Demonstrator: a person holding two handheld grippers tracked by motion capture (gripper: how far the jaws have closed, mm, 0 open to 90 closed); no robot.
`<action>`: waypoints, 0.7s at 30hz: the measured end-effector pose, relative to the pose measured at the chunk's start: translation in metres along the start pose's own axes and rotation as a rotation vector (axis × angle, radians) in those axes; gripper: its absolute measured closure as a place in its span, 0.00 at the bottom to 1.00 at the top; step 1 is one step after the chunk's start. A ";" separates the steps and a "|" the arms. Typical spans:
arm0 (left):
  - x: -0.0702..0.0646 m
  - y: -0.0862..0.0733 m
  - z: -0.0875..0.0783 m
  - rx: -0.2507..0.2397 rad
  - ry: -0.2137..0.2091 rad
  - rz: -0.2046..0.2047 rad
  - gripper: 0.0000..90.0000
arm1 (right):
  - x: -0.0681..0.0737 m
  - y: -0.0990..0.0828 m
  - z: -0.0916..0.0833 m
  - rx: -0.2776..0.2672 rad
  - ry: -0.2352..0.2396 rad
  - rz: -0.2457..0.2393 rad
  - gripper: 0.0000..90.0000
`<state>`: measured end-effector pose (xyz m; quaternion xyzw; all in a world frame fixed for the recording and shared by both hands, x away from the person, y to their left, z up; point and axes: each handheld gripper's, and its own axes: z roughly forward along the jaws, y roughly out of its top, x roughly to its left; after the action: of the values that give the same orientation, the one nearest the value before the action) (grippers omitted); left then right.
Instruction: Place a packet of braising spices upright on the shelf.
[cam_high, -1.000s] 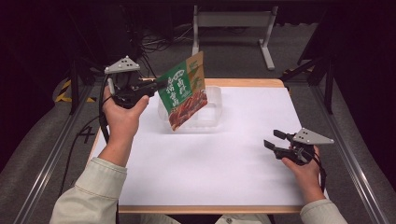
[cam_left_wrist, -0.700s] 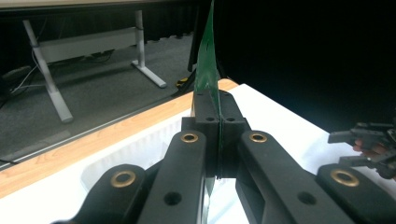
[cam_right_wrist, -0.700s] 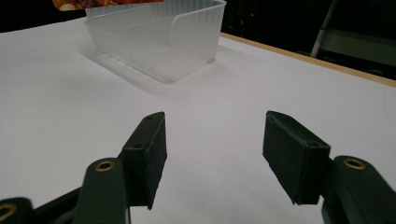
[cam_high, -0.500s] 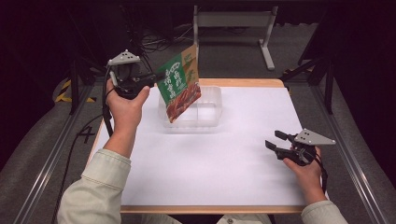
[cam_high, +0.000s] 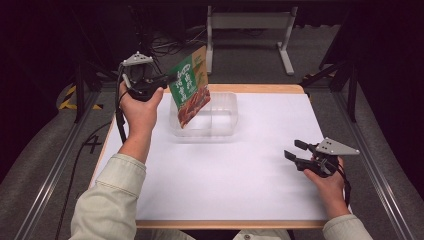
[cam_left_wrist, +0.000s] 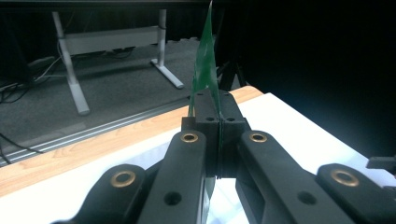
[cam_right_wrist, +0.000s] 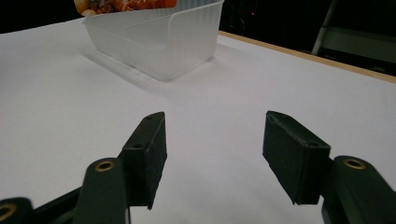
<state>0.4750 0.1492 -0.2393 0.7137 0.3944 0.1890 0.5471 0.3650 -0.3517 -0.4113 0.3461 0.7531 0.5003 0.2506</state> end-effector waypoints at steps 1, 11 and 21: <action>0.000 0.000 0.000 0.000 0.000 0.000 1.00 | 0.000 0.000 0.000 0.000 0.000 0.000 0.45; 0.007 -0.003 0.007 -0.006 0.010 -0.048 1.00 | 0.000 0.000 0.000 -0.001 -0.001 0.000 0.44; 0.004 -0.004 0.017 -0.005 0.006 -0.065 1.00 | 0.001 0.000 0.000 -0.001 0.002 -0.002 0.45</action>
<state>0.4876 0.1418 -0.2496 0.6984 0.4186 0.1742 0.5537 0.3644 -0.3513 -0.4114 0.3445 0.7536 0.5007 0.2504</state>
